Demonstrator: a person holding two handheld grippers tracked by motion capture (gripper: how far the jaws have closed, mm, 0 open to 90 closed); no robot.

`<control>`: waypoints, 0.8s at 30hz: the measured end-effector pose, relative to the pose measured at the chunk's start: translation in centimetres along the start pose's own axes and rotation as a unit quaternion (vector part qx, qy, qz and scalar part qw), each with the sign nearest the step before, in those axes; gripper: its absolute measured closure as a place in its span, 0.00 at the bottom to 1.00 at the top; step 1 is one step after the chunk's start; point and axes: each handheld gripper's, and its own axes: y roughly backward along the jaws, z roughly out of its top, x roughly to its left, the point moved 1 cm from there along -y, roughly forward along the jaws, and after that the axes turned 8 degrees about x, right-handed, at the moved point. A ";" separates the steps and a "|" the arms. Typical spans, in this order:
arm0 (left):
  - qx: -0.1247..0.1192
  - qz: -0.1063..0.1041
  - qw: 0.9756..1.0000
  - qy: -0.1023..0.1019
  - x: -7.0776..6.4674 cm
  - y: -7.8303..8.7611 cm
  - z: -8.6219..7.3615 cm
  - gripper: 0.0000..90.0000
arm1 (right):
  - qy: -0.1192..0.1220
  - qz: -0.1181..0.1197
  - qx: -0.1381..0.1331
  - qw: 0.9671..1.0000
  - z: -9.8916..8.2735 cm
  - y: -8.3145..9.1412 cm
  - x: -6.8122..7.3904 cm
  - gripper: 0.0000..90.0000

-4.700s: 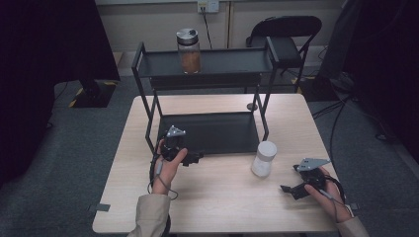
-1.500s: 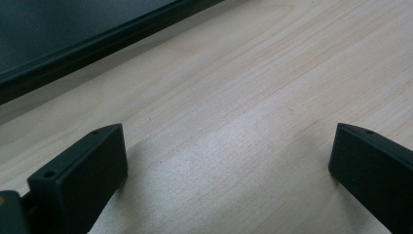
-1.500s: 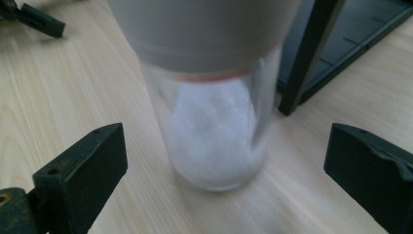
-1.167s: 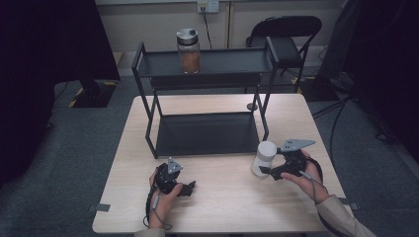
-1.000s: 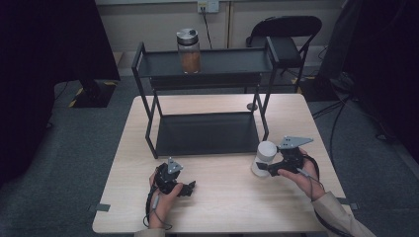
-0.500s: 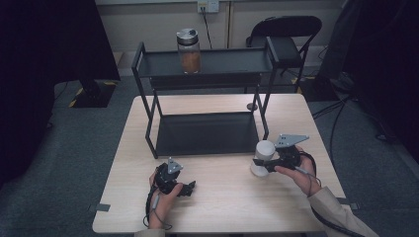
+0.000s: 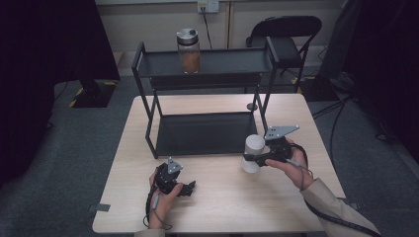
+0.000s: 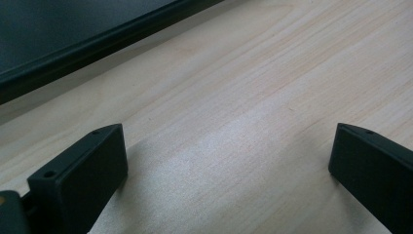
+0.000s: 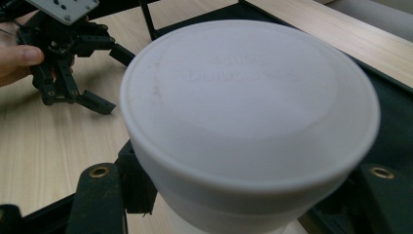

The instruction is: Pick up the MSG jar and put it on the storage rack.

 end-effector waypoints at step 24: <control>0.000 0.000 1.000 0.000 0.0 0.0 0.0 0.00 | 0.008 0.013 -0.002 1.000 8.0 1.0 -0.5 0.38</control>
